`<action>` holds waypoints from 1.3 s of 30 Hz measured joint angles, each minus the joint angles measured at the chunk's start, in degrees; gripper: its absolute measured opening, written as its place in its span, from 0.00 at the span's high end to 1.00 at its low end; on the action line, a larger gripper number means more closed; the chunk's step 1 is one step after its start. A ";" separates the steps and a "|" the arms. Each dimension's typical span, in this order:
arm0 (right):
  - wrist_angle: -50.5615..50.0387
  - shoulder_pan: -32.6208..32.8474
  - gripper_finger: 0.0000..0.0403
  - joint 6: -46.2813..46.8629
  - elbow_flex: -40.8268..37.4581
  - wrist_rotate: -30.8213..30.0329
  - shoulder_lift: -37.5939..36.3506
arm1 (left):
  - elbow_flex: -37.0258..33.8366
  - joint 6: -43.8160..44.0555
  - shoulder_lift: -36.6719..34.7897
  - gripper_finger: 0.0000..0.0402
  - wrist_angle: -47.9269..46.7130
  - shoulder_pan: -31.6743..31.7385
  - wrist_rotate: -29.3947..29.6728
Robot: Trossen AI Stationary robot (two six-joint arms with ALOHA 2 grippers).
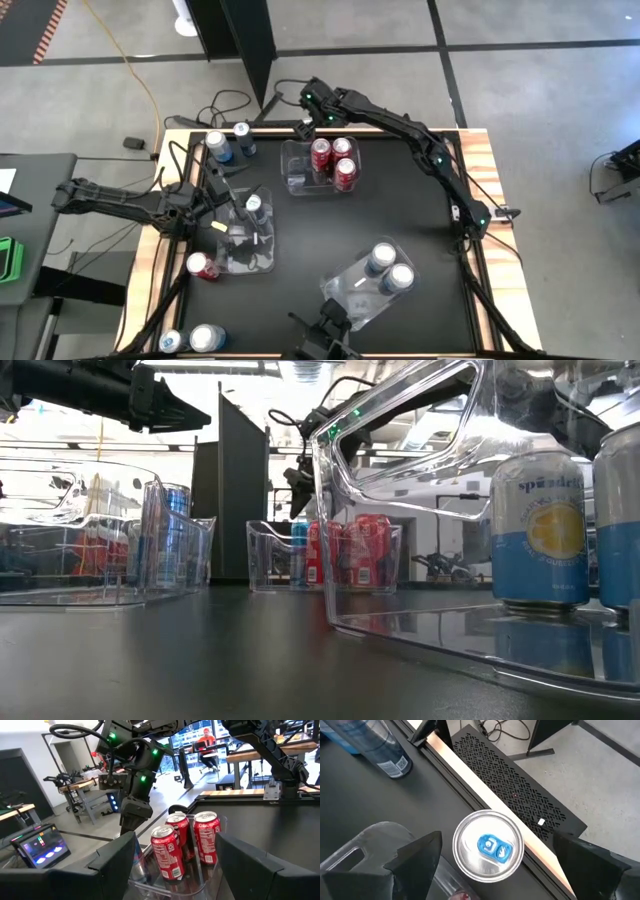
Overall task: Sort soda cans
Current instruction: Put the blue soda can into the middle left transparent bin
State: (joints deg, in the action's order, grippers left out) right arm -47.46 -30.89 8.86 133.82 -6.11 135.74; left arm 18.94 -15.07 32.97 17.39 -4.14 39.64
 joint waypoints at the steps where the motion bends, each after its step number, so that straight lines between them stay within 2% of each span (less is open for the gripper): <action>1: 0.05 0.00 0.01 0.29 0.06 0.02 0.22 | 0.00 0.00 0.00 0.33 0.00 0.02 0.00; 23: 1.62 0.13 0.01 -0.25 -0.03 -1.61 2.43 | 0.00 0.07 0.00 0.33 0.00 0.02 0.00; 39: 1.21 0.74 0.20 -1.83 -0.03 -1.90 2.43 | 0.00 0.07 -0.01 0.33 0.00 0.02 -0.01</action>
State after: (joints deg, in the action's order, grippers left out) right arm -46.26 -30.16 7.03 133.80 -8.01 138.17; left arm 18.94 -15.00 32.96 17.39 -4.12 39.63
